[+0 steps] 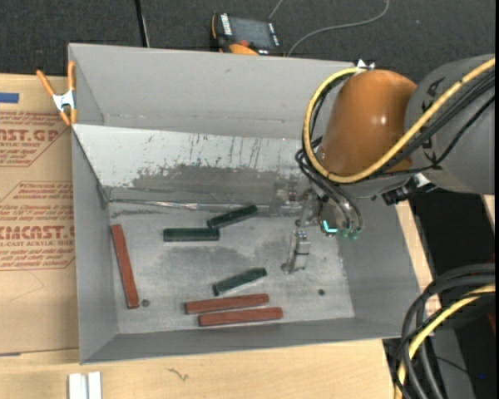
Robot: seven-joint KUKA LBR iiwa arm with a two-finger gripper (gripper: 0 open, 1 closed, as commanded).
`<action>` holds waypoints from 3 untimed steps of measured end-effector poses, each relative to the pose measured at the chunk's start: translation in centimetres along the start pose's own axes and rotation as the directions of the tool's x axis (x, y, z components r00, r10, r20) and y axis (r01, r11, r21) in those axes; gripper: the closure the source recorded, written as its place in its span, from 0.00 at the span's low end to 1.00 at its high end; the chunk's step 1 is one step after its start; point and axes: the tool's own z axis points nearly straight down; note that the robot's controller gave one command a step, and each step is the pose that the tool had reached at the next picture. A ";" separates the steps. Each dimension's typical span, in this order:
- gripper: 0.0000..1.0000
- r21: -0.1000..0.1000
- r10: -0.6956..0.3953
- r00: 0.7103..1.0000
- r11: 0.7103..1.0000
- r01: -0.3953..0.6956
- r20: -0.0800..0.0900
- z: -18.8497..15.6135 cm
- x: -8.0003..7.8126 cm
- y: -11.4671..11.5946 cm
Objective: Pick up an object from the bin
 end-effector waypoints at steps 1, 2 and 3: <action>0.00 -0.001 0.110 0.994 0.994 -0.110 -0.002 12.2 3.0 0.7; 1.00 -0.003 0.109 0.994 0.994 -0.109 0.009 11.6 2.7 0.7; 1.00 0.004 -0.392 0.920 0.920 0.392 0.007 6.1 6.1 -3.9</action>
Offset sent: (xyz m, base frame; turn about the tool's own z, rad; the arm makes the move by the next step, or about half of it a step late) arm -0.0281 0.0056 -0.1181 0.1104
